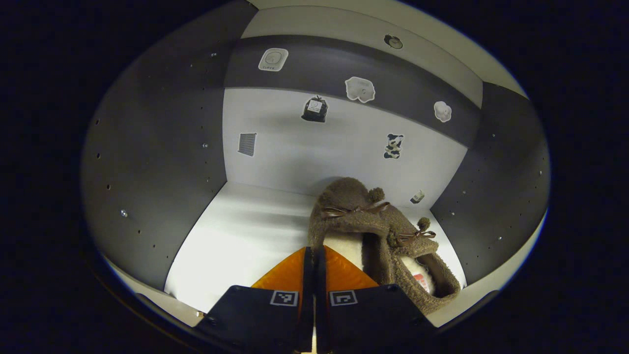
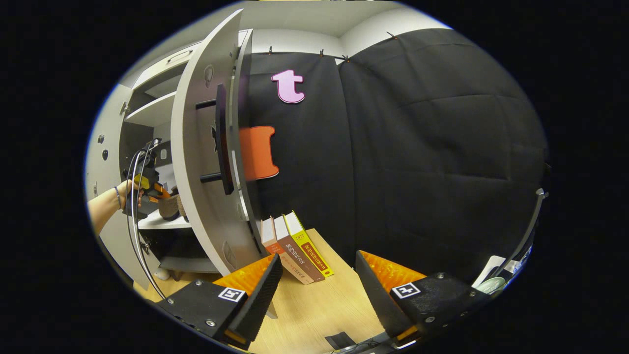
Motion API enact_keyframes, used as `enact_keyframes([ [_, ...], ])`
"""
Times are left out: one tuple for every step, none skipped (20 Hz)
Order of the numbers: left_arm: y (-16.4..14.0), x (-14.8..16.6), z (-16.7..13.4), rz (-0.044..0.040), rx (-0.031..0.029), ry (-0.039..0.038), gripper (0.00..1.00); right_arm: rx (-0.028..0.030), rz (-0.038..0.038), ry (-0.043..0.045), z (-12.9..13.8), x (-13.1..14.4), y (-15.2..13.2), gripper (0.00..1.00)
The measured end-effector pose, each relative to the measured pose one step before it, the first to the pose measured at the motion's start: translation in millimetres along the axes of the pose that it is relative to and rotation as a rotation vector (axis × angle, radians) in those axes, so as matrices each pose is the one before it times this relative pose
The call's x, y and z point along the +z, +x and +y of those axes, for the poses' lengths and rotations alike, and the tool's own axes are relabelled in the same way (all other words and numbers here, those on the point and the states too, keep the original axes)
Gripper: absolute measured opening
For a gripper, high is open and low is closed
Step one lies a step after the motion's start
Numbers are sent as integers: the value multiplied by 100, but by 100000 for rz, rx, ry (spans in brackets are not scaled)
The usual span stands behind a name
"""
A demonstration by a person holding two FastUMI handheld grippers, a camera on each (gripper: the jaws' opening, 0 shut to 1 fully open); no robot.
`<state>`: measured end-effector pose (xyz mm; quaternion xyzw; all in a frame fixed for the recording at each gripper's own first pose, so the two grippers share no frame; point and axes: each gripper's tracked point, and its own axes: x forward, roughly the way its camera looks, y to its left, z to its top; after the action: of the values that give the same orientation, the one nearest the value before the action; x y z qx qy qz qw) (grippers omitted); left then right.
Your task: Grab one shoe with the right hand and put it into the shoe cabinet, grab the other shoe with the left hand and put it into the shoe cabinet; then close the right door with the right hand and the left door with the left hand.
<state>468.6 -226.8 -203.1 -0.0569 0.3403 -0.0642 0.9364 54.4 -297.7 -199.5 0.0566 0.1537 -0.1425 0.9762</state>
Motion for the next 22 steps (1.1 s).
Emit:
enact_keyframes([
  [-360,168,148,-633,-58,873,11,759,361,-65,300,57,140,93],
  [-620,821,7,-2404,-914,1055,13,1015,194,-181,389,11,65,93],
  [-430,765,-147,-3365,-1026,1069,18,849,-37,-402,361,34,111,93],
  [-1011,834,-21,-3005,-525,1580,20,888,3,-707,294,8,108,93],
  [-1218,829,-94,-2307,-377,2230,18,414,174,-600,173,-1,96,93],
  [-1194,738,-631,-2163,-1856,1805,29,607,4,43,304,81,4,93],
  [-1278,828,-279,-2316,-1049,1506,35,709,-28,621,316,77,91,93],
  [-1370,651,-675,-2612,-1837,584,41,717,13,700,209,27,83,93],
  [-1559,727,-833,-2568,-2559,-910,41,486,58,465,267,68,128,93],
  [-1679,739,-1053,-3601,-3284,-1160,41,1352,265,-241,390,67,125,93],
  [-1700,665,-740,-2992,-2479,-401,48,770,147,-435,303,28,70,93],
  [-1456,560,-1035,-2897,-2437,289,52,1074,-160,-522,388,117,105,93],
  [-1713,568,-691,-1877,-1581,1249,71,1410,-101,-452,396,165,96,93],
  [-1669,498,-377,-1992,-500,1813,90,1216,-629,-401,329,282,43,93],
  [-1599,682,-67,-2698,783,1609,89,885,-999,-364,219,254,29,93],
  [-1655,598,21,-2914,793,1391,86,1241,-781,-162,315,291,98,93],
  [-1521,813,-6,-3319,628,1009,88,1263,-943,43,349,187,73,93],
  [-1616,457,195,-2586,989,1639,99,1527,-171,-336,350,135,134,93],
  [-1641,572,301,-2529,1615,2547,99,969,35,-662,322,-78,60,93],
  [-1548,578,522,-2385,1962,2665,99,608,-396,-740,139,98,-90,93],
  [-1415,493,400,-2402,1733,2234,94,972,-862,-685,337,154,-5,93],
  [-1623,641,225,-2198,727,1589,97,-169,-497,-1148,258,122,-5,93],
])
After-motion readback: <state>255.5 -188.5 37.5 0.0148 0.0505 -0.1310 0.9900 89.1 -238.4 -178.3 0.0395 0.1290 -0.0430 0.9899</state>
